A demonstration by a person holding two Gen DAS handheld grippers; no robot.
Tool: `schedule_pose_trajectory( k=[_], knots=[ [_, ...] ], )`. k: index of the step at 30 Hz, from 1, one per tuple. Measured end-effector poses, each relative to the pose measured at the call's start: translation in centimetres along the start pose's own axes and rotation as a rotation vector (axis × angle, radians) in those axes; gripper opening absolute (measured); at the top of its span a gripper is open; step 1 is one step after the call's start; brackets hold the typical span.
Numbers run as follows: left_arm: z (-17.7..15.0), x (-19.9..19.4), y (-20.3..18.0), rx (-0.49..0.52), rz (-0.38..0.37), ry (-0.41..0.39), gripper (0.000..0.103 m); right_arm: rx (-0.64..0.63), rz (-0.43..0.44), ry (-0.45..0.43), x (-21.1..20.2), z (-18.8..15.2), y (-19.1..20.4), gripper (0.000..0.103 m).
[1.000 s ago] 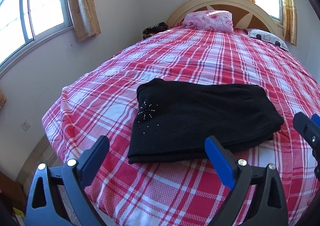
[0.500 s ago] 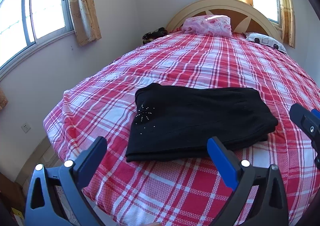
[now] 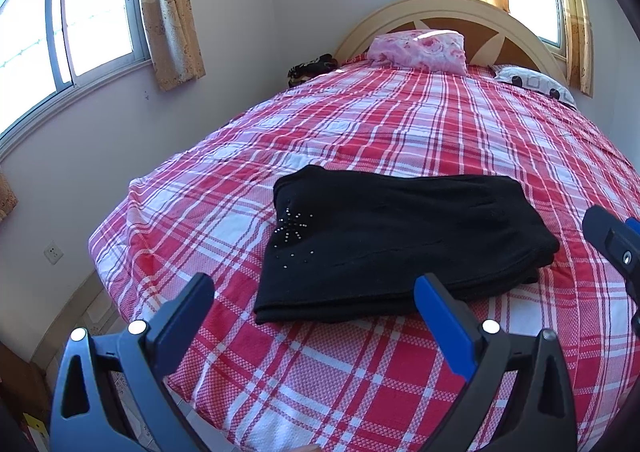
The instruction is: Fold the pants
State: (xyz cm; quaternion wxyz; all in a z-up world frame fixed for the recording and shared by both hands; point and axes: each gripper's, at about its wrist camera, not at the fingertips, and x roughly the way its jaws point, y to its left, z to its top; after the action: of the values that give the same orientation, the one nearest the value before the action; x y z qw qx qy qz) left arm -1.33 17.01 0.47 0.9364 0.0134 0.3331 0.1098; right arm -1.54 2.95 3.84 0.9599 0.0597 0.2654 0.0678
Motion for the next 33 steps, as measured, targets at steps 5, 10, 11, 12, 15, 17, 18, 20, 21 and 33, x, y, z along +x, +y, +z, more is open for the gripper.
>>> schedule_pose_trajectory(
  k=[5,10,11,12,15,17,18,20,21,33],
  knots=[
    [0.10,-0.08,-0.03,-0.001,0.005,-0.006,0.103,0.001,-0.001,-0.010,-0.18,0.09,-0.14,0.089],
    [0.16,-0.11,-0.07,-0.002,0.005,-0.004,0.103,0.002,0.003,-0.007,-0.12,0.05,-0.07,0.089],
    [0.15,-0.11,-0.04,-0.006,0.006,-0.003,0.103,0.003,0.004,-0.007,-0.11,0.04,-0.06,0.089],
    [0.15,-0.09,-0.01,-0.007,0.005,-0.001,0.103,0.003,0.003,-0.007,-0.11,0.03,-0.06,0.089],
    [0.21,-0.05,0.10,-0.007,0.011,-0.002,0.103,0.004,0.002,-0.012,-0.13,0.02,-0.13,0.089],
    [0.25,-0.07,0.14,-0.007,0.012,-0.004,0.103,0.004,0.001,-0.012,-0.15,0.00,-0.14,0.089],
    [0.27,-0.07,0.14,-0.008,0.012,-0.005,0.103,0.005,0.000,-0.013,-0.16,-0.02,-0.16,0.089],
    [0.25,-0.07,0.10,-0.005,0.015,-0.007,0.103,0.005,0.001,-0.011,-0.14,0.00,-0.14,0.089],
    [0.26,-0.05,0.13,-0.003,0.016,-0.007,0.103,0.005,0.000,-0.011,-0.19,-0.04,-0.15,0.089],
    [0.49,0.08,-0.12,0.004,0.039,-0.014,0.103,0.005,-0.007,-0.014,-0.27,-0.26,-0.31,0.089]
  ],
)
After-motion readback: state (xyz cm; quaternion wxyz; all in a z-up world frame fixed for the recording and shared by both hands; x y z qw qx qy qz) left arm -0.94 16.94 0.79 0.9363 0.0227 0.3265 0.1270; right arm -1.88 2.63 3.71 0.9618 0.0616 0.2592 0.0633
